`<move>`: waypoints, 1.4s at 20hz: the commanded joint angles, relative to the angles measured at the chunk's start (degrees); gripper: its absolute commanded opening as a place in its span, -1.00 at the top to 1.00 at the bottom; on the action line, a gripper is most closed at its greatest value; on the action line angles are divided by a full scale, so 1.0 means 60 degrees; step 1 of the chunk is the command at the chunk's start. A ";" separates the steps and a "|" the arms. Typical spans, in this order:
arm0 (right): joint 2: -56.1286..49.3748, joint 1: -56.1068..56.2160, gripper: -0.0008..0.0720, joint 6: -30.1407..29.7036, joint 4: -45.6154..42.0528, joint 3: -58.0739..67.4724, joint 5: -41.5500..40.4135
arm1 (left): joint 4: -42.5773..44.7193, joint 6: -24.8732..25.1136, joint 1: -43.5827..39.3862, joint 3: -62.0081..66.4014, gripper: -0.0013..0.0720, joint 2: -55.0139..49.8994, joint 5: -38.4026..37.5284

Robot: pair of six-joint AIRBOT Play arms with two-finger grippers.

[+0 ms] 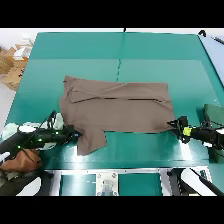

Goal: Fold the shirts.

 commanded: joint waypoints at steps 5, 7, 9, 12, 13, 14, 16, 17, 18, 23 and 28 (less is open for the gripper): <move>-0.0867 0.0098 0.94 -0.1898 0.1100 0.0444 0.0419 | 0.1020 -0.0160 0.0000 0.1519 0.90 0.0069 -0.1351; -0.0867 -0.0346 0.94 -0.1716 0.0273 0.0987 0.1344 | 0.2164 -0.0980 0.0000 0.1963 0.90 0.0452 -0.1778; -0.0834 -0.0736 0.94 -0.1563 -0.0277 0.1381 0.1949 | 0.2812 -0.1574 0.0000 0.2226 0.90 0.1020 -0.2033; -0.0594 -0.1020 0.94 -0.1311 -0.0455 0.1716 0.2335 | 0.3155 -0.2098 0.0000 0.2422 0.90 0.1577 -0.2583; -0.0521 -0.1013 0.94 -0.1158 -0.0503 0.1825 0.2466 | 0.3144 -0.2131 0.0000 0.2466 0.90 0.1679 -0.2692; -0.0455 -0.1009 0.94 -0.1140 -0.0503 0.1938 0.2623 | 0.3140 -0.2189 0.0000 0.2597 0.90 0.1687 -0.2838; -0.0408 -0.1002 0.94 -0.1064 -0.0481 0.2186 0.2812 | 0.3129 -0.2277 0.0000 0.3060 0.90 0.1687 -0.2900; -0.0408 -0.1002 0.94 -0.1060 -0.0401 0.2335 0.2845 | 0.3133 -0.2280 0.0000 0.3413 0.90 0.1687 -0.2841; -0.0408 -0.0980 0.94 -0.1067 -0.0146 0.2484 0.2885 | 0.3136 -0.2299 0.0000 0.3770 0.90 0.1687 -0.2732; -0.0514 0.0350 0.94 -0.0867 0.0794 0.3632 0.2098 | 0.3140 -0.2226 0.0000 0.5566 0.90 0.0863 -0.2127; -0.1909 0.1676 0.94 -0.0488 0.0892 0.5497 0.0827 | 0.3020 -0.1650 0.0000 0.7570 0.90 -0.1410 -0.1359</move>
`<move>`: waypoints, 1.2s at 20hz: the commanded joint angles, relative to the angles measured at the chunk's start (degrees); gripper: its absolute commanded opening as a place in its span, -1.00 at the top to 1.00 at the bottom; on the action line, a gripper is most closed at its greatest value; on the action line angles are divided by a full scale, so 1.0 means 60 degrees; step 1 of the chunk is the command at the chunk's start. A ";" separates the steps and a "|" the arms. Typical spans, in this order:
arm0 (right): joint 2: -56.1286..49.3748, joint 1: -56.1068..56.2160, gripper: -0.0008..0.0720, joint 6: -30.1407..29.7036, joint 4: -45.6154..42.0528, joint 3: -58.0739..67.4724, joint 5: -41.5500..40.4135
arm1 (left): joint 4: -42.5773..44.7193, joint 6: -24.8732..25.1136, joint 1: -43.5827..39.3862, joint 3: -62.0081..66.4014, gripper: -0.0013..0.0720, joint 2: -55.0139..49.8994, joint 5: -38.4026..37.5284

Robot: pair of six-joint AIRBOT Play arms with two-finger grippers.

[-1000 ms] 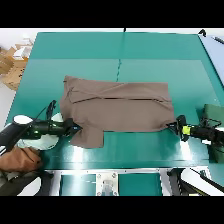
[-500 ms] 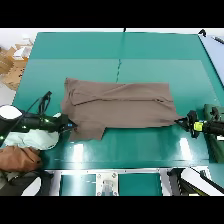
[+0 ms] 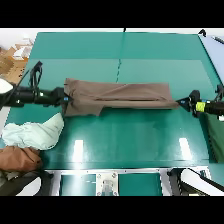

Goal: Fold the shirts.

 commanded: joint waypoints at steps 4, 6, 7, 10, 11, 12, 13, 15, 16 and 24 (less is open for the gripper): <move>-0.2750 0.1297 0.94 0.0211 0.0386 0.2299 -0.1534 | -0.0543 0.0867 0.0007 0.2830 0.90 -0.3541 0.0834; -0.3869 0.1588 0.94 0.0208 0.0619 0.3016 -0.1738 | -0.0980 0.1166 0.0007 0.3402 0.90 -0.4648 0.1035; -0.4430 0.1734 0.94 0.0204 0.0758 0.3388 -0.1887 | -0.1191 0.1388 0.0007 0.3643 0.89 -0.5162 0.1169; -0.5832 0.2051 0.86 -0.0036 0.1515 0.4539 -0.2299 | -0.2251 0.2528 0.0007 0.4033 0.11 -0.6054 0.2135; -0.6175 0.2080 0.58 -0.0062 0.1694 0.4951 -0.2211 | -0.2739 0.2845 0.0007 0.4033 0.08 -0.6160 0.2524; -0.6346 0.2073 0.28 -0.0069 0.1712 0.5300 -0.2044 | -0.2976 0.3049 0.0007 0.4036 0.08 -0.6149 0.2823; -0.6360 0.1985 0.02 -0.0328 0.1708 0.5632 -0.1843 | -0.3136 0.3075 0.0062 0.4080 0.08 -0.6091 0.2958; -0.6342 0.1570 -0.23 -0.1038 0.1570 0.6481 -0.0790 | -0.3144 0.3075 0.0353 0.4659 0.08 -0.6087 0.2313; -0.6342 0.1297 -0.24 -0.1169 0.1209 0.6889 -0.0171 | -0.3064 0.3064 0.0539 0.5005 0.08 -0.6087 0.1792; -0.7129 0.0266 -0.44 -0.1537 -0.2160 0.7318 0.2477 | -0.2120 0.2670 0.0401 0.5512 0.59 -0.6098 0.0321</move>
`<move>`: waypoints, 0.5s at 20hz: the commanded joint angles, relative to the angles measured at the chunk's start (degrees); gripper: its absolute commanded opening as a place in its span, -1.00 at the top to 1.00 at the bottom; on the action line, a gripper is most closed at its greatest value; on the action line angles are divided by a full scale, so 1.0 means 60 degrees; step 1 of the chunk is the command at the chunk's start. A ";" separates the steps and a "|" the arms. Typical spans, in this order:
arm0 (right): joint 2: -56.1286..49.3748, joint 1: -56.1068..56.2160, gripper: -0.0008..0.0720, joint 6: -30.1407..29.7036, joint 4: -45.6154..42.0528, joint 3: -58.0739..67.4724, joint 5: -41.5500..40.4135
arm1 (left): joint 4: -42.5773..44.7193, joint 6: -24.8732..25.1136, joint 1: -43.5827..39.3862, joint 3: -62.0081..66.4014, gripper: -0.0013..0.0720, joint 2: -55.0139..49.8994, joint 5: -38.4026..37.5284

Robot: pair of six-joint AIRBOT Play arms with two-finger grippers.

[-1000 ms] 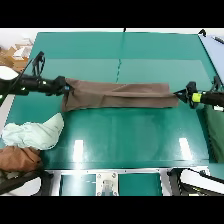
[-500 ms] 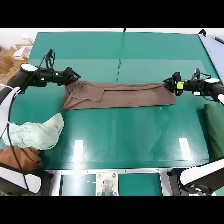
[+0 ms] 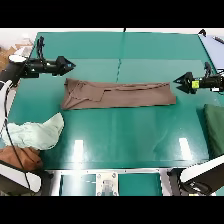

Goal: Fold the shirts.

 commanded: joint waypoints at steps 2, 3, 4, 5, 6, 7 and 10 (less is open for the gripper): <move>-0.0736 -0.0153 -0.44 -0.0594 -0.0900 0.0120 0.0922 | 0.0860 -0.0328 -0.0408 0.0109 0.86 -0.0004 -0.0346; -0.0892 -0.0095 -0.44 -0.0688 -0.0863 0.0127 0.0922 | 0.0943 -0.0328 -0.0539 0.0109 0.90 -0.0004 -0.0346; -0.1045 -0.0022 -0.43 -0.0827 -0.0699 0.0127 0.0922 | 0.0980 -0.0328 -0.0703 0.0109 0.90 -0.0004 -0.0310; -0.1177 0.0076 -0.43 -0.0940 -0.0463 0.0127 0.0922 | 0.1020 -0.0328 -0.0885 0.0109 0.90 -0.0004 -0.0200; -0.1308 0.0229 -0.41 -0.1053 -0.0142 0.0131 0.0914 | 0.1089 -0.0328 -0.1075 0.0109 0.90 -0.0004 -0.0058; -0.1421 0.0393 -0.29 -0.1075 0.0117 0.0138 0.0885 | 0.1147 -0.0328 -0.1290 0.0113 0.90 -0.0015 0.0120; -0.1610 0.0812 0.66 -0.1293 0.0543 0.0229 0.0765 | 0.1155 -0.0324 -0.2069 0.0109 0.90 -0.0055 0.0710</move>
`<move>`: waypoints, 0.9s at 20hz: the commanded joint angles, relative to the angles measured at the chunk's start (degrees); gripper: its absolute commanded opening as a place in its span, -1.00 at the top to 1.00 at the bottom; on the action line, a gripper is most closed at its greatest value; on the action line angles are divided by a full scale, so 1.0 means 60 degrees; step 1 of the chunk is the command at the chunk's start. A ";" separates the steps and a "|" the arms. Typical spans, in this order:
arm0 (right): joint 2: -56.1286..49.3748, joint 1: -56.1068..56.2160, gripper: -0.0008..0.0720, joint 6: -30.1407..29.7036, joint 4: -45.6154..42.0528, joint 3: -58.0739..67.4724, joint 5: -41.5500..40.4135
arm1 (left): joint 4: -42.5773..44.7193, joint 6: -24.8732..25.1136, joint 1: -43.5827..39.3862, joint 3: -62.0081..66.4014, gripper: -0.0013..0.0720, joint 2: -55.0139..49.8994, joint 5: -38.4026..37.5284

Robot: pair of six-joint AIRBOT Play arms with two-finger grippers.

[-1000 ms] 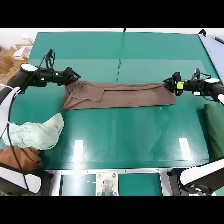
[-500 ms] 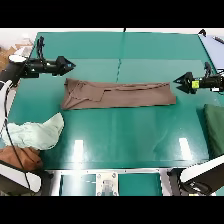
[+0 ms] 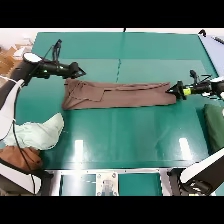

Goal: Fold the shirts.

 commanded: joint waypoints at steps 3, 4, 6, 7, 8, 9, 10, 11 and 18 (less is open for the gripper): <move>-0.0164 0.0342 0.94 -0.0164 0.0350 0.0780 0.0583 | 0.0251 -0.0069 -0.1388 0.0011 0.90 -0.0025 0.1213; -0.0029 0.0288 0.95 -0.0120 0.0350 0.1100 0.1027 | 0.0463 -0.0259 -0.1661 0.0018 0.90 -0.0033 0.1417; 0.0426 0.0215 0.95 0.0084 0.0346 0.1668 0.1665 | 0.0889 -0.0656 -0.2255 0.0022 0.90 -0.0087 0.1963; 0.0736 0.0208 0.94 0.0091 0.0346 0.1880 0.1909 | 0.0903 -0.0772 -0.2543 0.0087 0.90 -0.0219 0.2164; 0.1122 0.0215 0.94 0.0160 0.0353 0.2036 0.2178 | 0.0900 -0.0885 -0.2856 0.0273 0.90 -0.0433 0.2313; 0.1523 0.0259 0.94 0.0302 0.0353 0.2131 0.2463 | 0.0900 -0.1067 -0.3184 0.0550 0.90 -0.0772 0.2393; 0.1920 0.0317 0.94 0.0342 0.0364 0.2153 0.2703 | 0.0900 -0.1220 -0.3493 0.0892 0.90 -0.1133 0.2397; 0.2302 0.0393 0.94 0.0346 0.0430 0.2153 0.2903 | 0.0896 -0.1377 -0.3799 0.1293 0.90 -0.1559 0.2401; 0.4390 0.1300 0.94 0.0379 0.0787 0.2160 0.3056 | 0.0809 -0.2852 -0.5555 0.4320 0.90 -0.4448 0.2295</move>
